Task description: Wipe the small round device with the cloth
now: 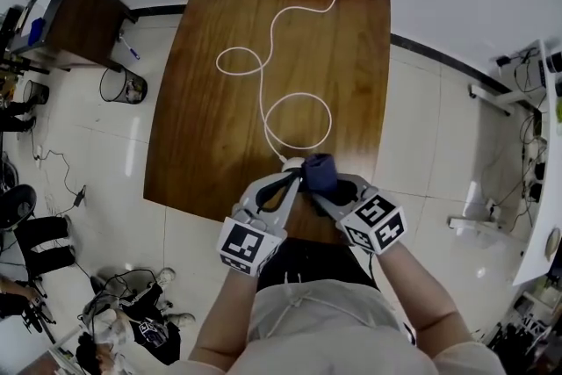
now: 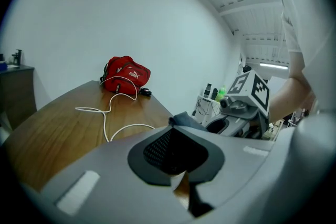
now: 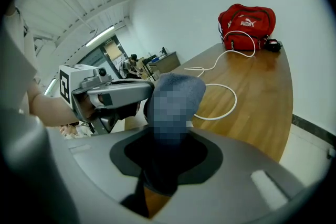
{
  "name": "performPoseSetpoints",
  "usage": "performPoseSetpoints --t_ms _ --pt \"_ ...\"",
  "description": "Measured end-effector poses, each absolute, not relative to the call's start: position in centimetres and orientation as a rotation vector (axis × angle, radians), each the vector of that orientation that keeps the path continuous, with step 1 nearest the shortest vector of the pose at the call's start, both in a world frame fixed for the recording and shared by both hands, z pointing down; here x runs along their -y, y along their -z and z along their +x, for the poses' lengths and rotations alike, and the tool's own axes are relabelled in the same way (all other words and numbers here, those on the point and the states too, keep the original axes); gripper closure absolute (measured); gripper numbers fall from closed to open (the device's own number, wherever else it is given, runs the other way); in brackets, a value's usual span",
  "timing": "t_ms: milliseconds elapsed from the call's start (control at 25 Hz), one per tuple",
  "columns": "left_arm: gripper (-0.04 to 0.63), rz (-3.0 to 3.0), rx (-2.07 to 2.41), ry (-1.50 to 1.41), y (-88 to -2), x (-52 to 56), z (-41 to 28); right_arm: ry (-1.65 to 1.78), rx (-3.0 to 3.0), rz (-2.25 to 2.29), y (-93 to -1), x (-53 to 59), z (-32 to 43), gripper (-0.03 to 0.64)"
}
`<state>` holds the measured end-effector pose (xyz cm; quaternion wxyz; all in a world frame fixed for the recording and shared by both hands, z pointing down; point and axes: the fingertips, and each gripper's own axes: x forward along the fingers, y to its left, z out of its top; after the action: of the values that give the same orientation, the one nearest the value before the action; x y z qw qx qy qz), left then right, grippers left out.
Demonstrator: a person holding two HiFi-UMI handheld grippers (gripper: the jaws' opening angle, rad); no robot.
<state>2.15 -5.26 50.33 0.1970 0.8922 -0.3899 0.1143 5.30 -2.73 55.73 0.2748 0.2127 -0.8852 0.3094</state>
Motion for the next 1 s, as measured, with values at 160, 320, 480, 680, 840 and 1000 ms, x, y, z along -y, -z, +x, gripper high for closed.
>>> performPoseSetpoints --t_ms 160,320,480,680,840,1000 --pt "0.589 2.484 1.077 -0.297 -50.2 5.3 2.1 -0.958 2.302 0.568 -58.2 2.4 5.9 0.499" --pt "0.589 2.453 1.081 -0.246 -50.2 5.3 2.0 -1.035 2.208 0.537 -61.1 1.9 5.8 0.499" --pt "0.589 2.460 1.069 -0.259 -50.4 5.3 1.8 -1.090 2.167 0.572 -62.2 2.2 6.1 0.499" --pt "0.589 2.492 1.065 -0.302 -49.9 5.1 2.2 -0.990 2.252 0.574 -58.2 5.2 7.3 0.499" --pt "0.589 2.489 1.067 -0.320 -49.8 5.0 2.7 -0.923 2.457 0.425 -52.0 7.2 4.8 0.499" --pt "0.589 2.468 1.076 -0.331 -50.3 4.9 2.6 -0.841 2.541 0.335 -50.0 7.9 2.0 0.499"
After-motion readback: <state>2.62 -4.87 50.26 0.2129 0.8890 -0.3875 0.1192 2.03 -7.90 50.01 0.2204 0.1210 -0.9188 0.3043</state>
